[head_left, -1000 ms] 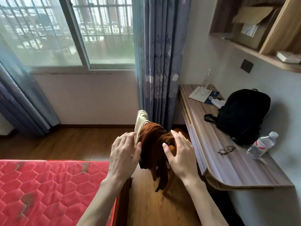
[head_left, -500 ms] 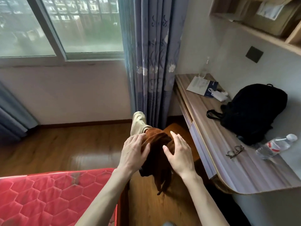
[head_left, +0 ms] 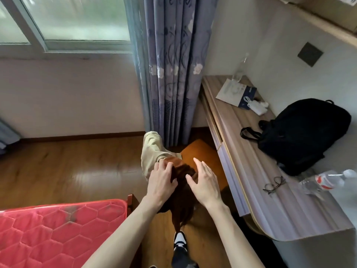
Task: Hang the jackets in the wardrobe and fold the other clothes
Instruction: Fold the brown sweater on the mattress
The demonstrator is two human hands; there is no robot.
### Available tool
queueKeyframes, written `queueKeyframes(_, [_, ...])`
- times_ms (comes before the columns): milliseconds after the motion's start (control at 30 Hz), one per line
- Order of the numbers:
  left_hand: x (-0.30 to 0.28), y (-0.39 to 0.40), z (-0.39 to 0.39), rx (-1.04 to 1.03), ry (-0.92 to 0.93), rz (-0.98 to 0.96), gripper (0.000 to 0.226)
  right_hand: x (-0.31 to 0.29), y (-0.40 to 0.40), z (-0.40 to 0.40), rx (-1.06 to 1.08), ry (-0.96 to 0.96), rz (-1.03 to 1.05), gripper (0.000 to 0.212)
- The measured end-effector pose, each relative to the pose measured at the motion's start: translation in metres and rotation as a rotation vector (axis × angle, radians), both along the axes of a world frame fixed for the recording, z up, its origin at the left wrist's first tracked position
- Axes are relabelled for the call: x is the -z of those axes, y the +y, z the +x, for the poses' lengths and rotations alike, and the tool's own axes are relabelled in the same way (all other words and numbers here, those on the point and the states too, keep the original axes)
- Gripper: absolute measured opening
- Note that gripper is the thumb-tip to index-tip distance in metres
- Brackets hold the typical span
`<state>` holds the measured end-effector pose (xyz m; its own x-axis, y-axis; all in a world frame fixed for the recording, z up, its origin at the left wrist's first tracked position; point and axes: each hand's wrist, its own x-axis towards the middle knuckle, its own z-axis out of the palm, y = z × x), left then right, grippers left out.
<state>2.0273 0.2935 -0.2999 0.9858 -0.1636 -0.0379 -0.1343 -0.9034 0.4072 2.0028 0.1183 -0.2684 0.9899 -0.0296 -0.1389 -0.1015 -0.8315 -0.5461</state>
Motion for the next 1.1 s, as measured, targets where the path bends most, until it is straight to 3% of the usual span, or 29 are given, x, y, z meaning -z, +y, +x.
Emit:
queueKeyframes(200, [-0.004, -0.007, 0.023, 0.028, 0.090, -0.008, 0.046, 0.016, 0.005, 0.037, -0.113, 0.085, 0.063, 0.066])
queueKeyframes(433, [-0.023, 0.015, 0.036, -0.038, 0.206, -0.297, 0.023, 0.028, 0.008, 0.068, -0.294, 0.129, 0.061, 0.053])
queueKeyframes(600, [-0.064, 0.031, 0.033, -0.091, 0.105, -0.428, 0.017, 0.017, 0.003, 0.083, -0.407, 0.064, 0.116, 0.043])
queueKeyframes(767, [-0.125, 0.053, 0.016, -0.159, -0.041, -0.584, 0.013, -0.012, 0.019, 0.091, -0.436, 0.009, 0.156, 0.048])
queueKeyframes(900, [-0.173, 0.077, -0.017, -0.183, -0.137, -0.667, 0.016, -0.039, 0.050, 0.084, -0.456, 0.018, 0.265, 0.036])
queueKeyframes(1000, [-0.195, 0.098, -0.052, -0.210, -0.180, -0.748, 0.017, -0.057, 0.079, 0.066, -0.495, -0.028, 0.294, 0.043])
queueKeyframes(1100, [-0.217, 0.123, -0.091, -0.242, -0.256, -0.852, 0.013, -0.091, 0.107, 0.033, -0.501, -0.061, 0.444, 0.029])
